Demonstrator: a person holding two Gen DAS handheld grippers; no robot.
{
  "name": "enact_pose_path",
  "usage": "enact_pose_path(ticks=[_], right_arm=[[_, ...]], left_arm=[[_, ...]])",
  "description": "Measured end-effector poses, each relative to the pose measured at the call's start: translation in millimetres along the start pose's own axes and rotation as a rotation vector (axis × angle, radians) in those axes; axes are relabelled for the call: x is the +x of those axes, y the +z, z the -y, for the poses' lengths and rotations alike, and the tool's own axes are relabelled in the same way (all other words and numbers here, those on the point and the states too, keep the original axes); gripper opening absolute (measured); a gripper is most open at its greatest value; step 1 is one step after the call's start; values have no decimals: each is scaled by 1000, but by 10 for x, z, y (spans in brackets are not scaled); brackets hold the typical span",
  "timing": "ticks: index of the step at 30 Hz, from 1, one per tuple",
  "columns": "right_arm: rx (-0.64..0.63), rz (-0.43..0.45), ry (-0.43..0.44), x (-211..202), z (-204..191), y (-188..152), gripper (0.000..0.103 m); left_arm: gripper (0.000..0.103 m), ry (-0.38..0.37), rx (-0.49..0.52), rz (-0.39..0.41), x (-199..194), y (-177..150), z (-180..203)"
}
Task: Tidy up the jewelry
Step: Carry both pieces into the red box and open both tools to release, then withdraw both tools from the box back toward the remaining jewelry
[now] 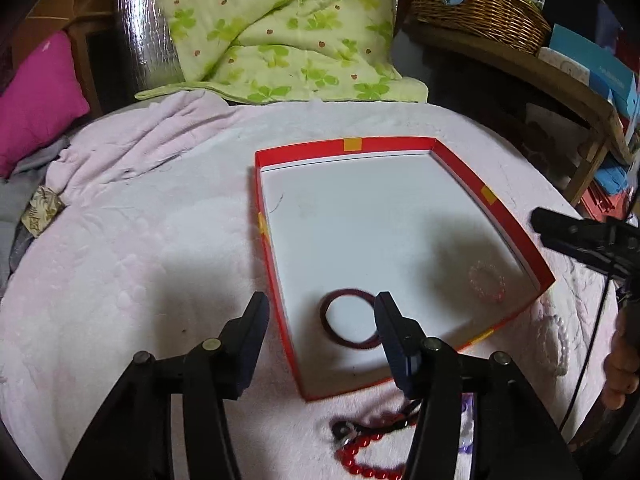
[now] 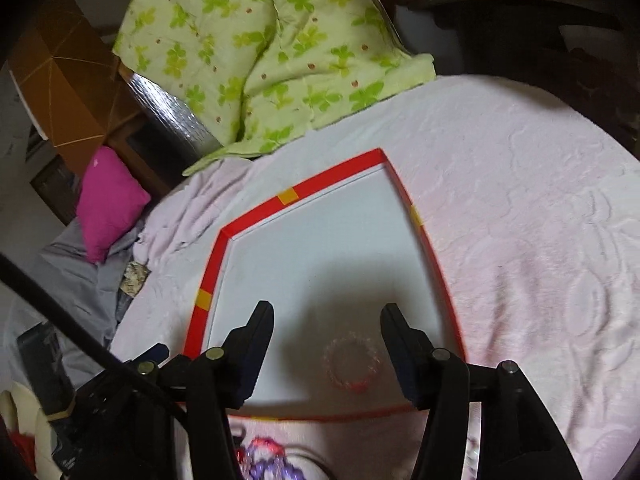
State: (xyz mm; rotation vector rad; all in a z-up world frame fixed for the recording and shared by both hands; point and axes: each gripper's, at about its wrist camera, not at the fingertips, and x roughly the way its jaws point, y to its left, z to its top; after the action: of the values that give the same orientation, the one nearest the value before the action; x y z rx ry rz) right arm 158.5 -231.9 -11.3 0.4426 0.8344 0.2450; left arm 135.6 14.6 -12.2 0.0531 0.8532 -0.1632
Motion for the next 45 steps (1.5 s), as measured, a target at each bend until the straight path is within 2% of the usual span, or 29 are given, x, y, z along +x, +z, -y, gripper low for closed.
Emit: enact_pose_path(ticks=[3, 6, 10, 16, 20, 25, 30, 32, 34, 43, 45], right_arm=[[-4, 8, 1, -175, 71, -61, 60], [9, 0, 0, -271, 124, -130, 60], [9, 1, 5, -390, 152, -226, 60], [27, -2, 51, -504, 148, -354, 60], [63, -48, 102, -508, 149, -479, 60], [45, -142, 144, -376, 84, -604, 60], [41, -224, 132, -200, 117, -672, 52], [43, -264, 148, -126, 123, -693, 39], [33, -293, 143, -69, 118, -723, 38], [-2, -330, 84, 119, 107, -782, 38], [-37, -329, 62, 184, 60, -789, 32]], left_arm=[[56, 18, -1, 12, -110, -64, -11], [62, 34, -22, 30, -257, -149, -49], [62, 37, -60, 25, -369, -254, -132], [62, 62, -129, -1, -482, -488, -326], [62, 40, -160, -25, -537, -657, -394], [62, 17, -86, -48, -496, -694, -308], [62, -8, -32, -81, -415, -691, -220], [62, -6, -7, -86, -392, -689, -181], [62, -10, 16, -94, -365, -687, -133], [62, -8, 66, -168, -154, -756, -1], [62, -19, 61, -173, -122, -766, -5]])
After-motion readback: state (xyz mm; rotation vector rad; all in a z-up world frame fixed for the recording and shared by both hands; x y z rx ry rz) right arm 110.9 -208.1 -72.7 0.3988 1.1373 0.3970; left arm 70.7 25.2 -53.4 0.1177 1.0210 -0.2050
